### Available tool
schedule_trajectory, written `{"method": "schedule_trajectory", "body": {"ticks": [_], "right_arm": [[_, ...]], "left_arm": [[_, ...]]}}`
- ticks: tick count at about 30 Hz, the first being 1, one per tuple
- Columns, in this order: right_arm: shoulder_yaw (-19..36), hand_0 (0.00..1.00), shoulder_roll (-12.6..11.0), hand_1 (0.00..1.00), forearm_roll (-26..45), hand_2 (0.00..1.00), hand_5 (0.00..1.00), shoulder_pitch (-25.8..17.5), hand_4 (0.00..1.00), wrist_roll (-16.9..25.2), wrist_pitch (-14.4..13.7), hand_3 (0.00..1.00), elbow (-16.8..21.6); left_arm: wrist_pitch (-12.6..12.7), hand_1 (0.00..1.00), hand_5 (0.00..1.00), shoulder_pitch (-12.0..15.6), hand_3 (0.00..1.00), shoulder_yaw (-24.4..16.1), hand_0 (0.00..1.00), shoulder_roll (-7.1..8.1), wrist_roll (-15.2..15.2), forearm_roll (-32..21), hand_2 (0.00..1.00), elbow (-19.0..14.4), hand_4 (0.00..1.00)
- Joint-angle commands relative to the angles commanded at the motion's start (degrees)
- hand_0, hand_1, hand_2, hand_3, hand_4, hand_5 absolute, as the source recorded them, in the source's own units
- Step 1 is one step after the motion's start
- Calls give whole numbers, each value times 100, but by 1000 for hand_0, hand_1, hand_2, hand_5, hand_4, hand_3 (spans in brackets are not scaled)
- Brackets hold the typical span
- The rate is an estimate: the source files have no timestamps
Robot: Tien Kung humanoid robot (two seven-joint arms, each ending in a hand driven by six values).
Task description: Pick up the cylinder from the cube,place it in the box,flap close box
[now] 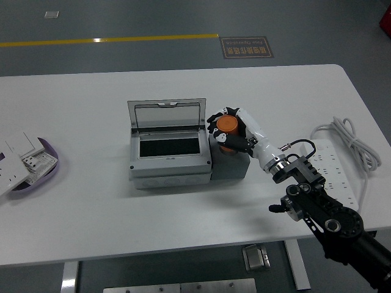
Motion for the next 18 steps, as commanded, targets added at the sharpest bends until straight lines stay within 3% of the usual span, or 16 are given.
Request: {"method": "schedule_trajectory", "body": {"ticks": [4, 9, 10, 14, 15, 18], "right_arm": [[-189, 398, 42, 443, -325, 460, 2, 72, 121, -130, -144, 377, 344], [-531, 398, 255, 443, -1182, 460, 2, 378, 121, -658, -263, 377, 691], [-599, 216, 307, 326, -1401, 440, 2, 457, 73, -786, -247, 355, 711], [-903, 216, 476, 326, -2289, 440, 2, 777, 73, -1318, -64, 355, 721], [-984, 97, 506, 248, -2530, 427, 2, 851, 20, -1463, -2, 343, 714], [-1231, 97, 585, 248, -3170, 427, 2, 1054, 20, -1870, 195, 343, 658]], "left_arm": [[2, 633, 245, 7, 648, -1, 632, 0, 0, 1, 609, 0, 722], [4, 633, 245, 13, 648, -28, 632, -2, 1, 26, 609, 0, 722], [3, 633, 246, 15, 647, -28, 632, -2, 3, 28, 608, 0, 723], [-2, 633, 246, 28, 647, -55, 632, 3, 40, 58, 608, 0, 723], [-4, 633, 246, 31, 647, -57, 632, 4, 48, 62, 608, 0, 723], [-4, 633, 246, 33, 647, -70, 632, 10, 61, 76, 608, 0, 723]]}}
